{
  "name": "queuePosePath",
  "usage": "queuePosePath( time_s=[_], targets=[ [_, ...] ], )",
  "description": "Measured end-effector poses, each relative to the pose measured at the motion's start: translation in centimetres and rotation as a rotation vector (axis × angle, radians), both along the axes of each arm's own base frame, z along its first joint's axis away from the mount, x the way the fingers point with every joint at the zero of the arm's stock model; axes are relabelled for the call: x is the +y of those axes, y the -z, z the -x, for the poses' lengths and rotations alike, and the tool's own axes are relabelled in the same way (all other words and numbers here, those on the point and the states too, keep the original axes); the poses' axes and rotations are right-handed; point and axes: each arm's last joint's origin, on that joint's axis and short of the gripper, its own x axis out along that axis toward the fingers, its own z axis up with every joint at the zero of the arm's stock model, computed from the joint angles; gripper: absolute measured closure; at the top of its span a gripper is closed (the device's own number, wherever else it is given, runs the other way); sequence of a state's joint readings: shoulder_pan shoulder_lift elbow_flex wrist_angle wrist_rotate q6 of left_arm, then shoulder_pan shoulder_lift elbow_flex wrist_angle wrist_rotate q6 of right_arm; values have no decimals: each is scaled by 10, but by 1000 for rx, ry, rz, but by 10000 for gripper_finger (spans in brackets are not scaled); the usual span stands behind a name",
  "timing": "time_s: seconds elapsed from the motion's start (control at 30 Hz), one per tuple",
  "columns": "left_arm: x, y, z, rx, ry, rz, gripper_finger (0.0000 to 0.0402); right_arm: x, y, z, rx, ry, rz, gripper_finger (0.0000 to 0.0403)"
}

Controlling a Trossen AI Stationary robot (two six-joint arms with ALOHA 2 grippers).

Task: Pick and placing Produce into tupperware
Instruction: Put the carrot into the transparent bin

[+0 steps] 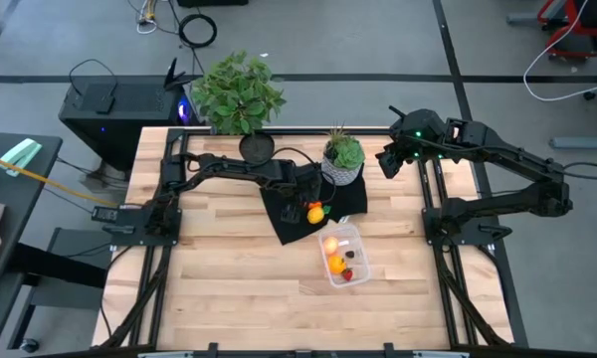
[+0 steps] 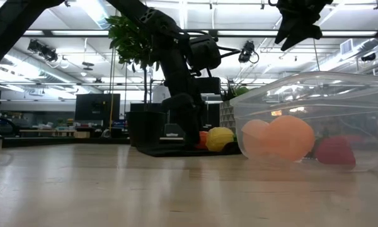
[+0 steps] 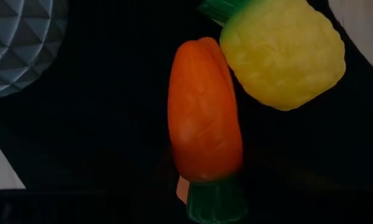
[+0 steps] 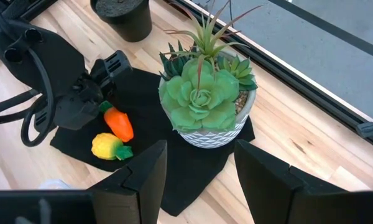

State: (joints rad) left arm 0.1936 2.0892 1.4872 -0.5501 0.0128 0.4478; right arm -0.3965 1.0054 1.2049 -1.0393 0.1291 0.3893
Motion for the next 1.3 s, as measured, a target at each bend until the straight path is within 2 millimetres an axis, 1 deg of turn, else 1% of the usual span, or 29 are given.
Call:
queuePosePath(
  time_s=[0.1,0.27,0.37,0.5,0.6,0.77,0.9,1.0,1.13,1.3],
  targets=[
    [0,0,0,-1,-10,4,233,0,0,0,0,0,0,208],
    [2,-1,0,-6,-55,4,223,0,0,0,0,0,0,208],
    [5,-4,2,-8,-69,-4,226,0,0,0,0,0,0,208],
    [7,-15,3,-39,-87,-5,233,0,0,0,0,0,0,208],
    [8,-27,3,-72,-97,-6,230,0,0,0,2,-3,2,208],
    [2,-47,7,-122,-102,7,224,0,0,0,3,-4,3,208],
    [-10,-64,8,-175,-84,40,231,0,0,0,7,-12,9,208],
    [-26,-71,6,-212,-72,103,231,0,0,0,7,-14,10,208],
    [-58,-81,-1,-264,-11,152,225,0,0,0,9,-16,13,208],
    [-99,-101,-11,-369,90,166,229,0,0,0,10,-17,14,208]
  ],
)
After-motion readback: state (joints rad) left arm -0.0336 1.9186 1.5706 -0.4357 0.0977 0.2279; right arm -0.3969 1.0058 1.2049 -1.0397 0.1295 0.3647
